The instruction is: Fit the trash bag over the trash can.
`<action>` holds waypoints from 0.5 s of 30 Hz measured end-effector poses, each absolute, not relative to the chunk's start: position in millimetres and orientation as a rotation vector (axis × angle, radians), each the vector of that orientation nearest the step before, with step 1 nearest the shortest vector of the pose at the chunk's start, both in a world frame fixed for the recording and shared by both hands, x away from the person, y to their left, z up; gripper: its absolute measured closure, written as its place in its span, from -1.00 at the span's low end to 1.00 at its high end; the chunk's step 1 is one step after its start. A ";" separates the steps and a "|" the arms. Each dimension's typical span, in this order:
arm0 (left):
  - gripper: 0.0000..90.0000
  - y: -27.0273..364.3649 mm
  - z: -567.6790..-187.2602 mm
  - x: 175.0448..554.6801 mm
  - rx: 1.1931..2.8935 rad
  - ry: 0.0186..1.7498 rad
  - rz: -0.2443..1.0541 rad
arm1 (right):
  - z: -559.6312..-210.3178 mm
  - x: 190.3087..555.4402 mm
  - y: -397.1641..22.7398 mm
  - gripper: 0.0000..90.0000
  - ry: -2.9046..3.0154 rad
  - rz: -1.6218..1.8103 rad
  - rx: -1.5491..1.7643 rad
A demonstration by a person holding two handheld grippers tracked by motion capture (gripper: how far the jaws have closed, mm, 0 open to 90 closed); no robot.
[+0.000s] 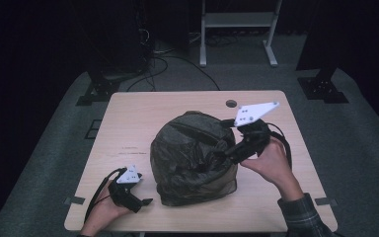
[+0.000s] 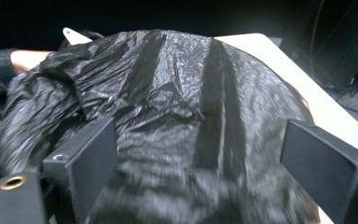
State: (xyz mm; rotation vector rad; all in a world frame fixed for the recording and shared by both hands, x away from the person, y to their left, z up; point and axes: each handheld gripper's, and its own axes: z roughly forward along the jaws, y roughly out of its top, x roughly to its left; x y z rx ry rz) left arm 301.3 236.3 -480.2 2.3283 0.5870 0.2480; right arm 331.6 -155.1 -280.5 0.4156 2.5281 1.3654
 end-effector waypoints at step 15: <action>-1.00 237.7 -483.2 301.7 2.296 0.559 0.247 | -309.6 358.3 -95.8 -0.74 2.793 1.028 0.355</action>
